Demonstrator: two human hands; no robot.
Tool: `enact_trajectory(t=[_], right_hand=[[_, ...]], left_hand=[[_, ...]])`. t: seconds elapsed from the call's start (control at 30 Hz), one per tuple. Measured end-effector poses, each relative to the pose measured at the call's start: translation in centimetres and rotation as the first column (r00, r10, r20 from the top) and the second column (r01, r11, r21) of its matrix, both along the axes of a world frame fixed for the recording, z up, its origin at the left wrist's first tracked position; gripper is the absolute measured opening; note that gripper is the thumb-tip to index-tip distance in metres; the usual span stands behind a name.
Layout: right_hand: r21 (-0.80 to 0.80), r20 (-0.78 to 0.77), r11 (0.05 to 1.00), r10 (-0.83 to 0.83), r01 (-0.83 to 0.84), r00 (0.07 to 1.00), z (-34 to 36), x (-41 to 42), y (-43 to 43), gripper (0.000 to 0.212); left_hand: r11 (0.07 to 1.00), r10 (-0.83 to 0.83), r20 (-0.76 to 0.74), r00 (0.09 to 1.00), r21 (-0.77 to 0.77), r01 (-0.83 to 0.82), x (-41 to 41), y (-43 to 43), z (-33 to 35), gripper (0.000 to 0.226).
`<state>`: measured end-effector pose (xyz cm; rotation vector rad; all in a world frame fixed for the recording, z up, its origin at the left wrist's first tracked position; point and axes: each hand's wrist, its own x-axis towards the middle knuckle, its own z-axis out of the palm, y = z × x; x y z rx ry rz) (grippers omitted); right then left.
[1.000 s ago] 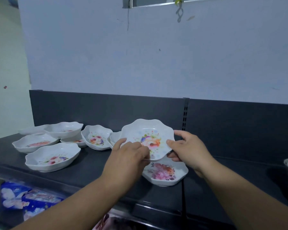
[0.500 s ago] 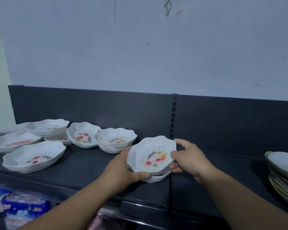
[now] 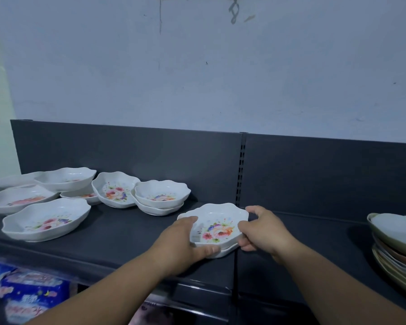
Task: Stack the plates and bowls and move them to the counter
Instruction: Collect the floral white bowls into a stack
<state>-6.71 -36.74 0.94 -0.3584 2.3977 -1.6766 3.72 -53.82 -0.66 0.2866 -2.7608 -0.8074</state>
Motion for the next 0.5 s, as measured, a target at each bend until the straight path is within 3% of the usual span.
enact_trajectory(t=[0.5], right_hand=[[0.063, -0.063, 0.998, 0.024, -0.020, 0.998, 0.0, 0.1, 1.8, 0.068]], left_hand=[[0.995, -0.036, 0.000, 0.999, -0.098, 0.036, 0.0, 0.6, 0.2, 0.092]])
